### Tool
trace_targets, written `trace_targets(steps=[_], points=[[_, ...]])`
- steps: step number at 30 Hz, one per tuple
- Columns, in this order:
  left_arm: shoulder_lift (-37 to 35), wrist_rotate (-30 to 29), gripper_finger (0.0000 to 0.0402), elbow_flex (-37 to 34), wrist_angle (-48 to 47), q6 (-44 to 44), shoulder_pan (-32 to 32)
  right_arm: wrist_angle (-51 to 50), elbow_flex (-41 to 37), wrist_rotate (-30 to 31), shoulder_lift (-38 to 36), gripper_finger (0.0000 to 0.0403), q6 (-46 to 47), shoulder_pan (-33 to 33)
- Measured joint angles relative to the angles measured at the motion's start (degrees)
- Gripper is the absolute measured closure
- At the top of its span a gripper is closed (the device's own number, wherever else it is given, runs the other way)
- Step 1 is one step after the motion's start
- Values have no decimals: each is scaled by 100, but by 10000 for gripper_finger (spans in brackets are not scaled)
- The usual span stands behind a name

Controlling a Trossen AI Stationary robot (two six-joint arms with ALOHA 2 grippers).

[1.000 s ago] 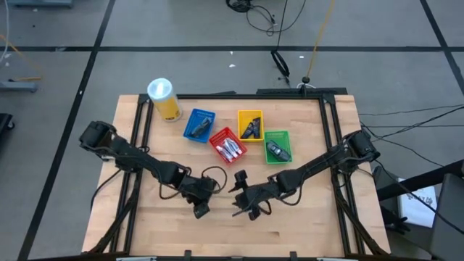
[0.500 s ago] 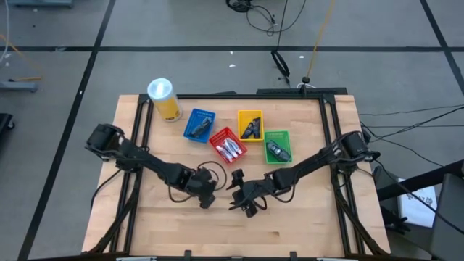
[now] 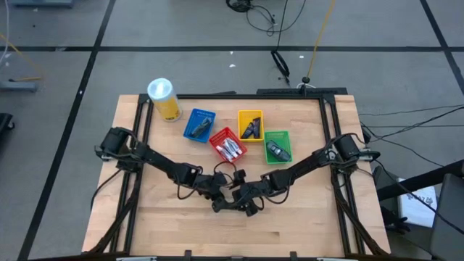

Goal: Pick & Place Travel size toiletries
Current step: Put the black comb into the blue bin

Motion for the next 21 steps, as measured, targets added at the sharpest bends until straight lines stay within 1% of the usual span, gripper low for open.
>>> trace_targets(steps=[7,8,13,16,19,21], points=[[-7,59,227,2,-71,156,87,-180,6,78,-177,145,630,268],[-7,61,227,2,-65,174,99,-265,-1,199,-209,145,721,334],[-11,-15,227,2,-57,413,155,-81,2,784,-229,143,919,765],[-9,-45,227,2,0,511,196,-20,10,1043,-120,149,1102,919],[-2,-81,227,0,95,583,199,-205,-10,1050,26,154,1408,891],[-2,-96,227,0,115,600,199,-44,5,930,166,155,1596,837]])
